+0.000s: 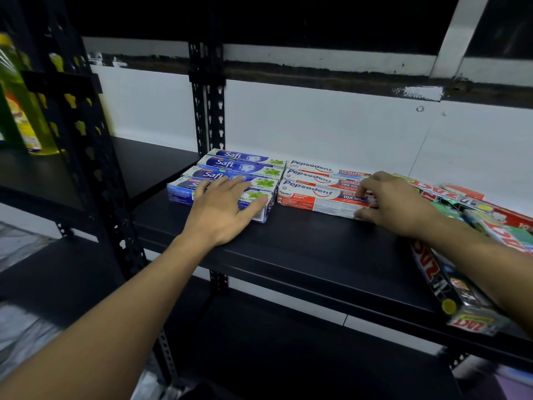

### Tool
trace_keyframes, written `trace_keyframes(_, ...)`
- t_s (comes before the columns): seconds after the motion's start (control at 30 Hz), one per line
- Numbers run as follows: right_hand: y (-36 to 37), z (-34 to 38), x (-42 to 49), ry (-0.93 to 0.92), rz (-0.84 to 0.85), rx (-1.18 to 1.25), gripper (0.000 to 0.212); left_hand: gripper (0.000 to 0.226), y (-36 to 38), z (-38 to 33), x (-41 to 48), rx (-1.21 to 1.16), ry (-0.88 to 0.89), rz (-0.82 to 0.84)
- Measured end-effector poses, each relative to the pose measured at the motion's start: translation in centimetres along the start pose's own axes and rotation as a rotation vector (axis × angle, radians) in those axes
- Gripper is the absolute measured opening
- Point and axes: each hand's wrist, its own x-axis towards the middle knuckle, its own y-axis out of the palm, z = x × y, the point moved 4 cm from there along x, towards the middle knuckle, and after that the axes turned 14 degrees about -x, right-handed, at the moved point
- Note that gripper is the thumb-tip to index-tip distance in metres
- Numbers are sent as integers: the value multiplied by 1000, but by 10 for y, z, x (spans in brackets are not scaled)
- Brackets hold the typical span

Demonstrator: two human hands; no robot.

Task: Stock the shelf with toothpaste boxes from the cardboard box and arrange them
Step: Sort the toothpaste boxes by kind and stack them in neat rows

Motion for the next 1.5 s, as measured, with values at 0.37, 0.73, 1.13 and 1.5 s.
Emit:
trace_keyframes(0.37, 9, -8, 2, 2, -94, 46, 37, 76, 1, 2, 1, 0, 4, -16)
trace_keyframes(0.73, 11, -11, -3, 12, -139, 85, 35, 76, 1, 1, 0, 8, 6, -9)
trace_keyframes(1.13, 14, -11, -5, 45, -90, 119, 41, 73, 0, 0, 0, 3, -4, 0)
trace_keyframes(1.5, 9, -11, -7, 68, -97, 143, 41, 76, 0, -1, 0, 20, -9, 0)
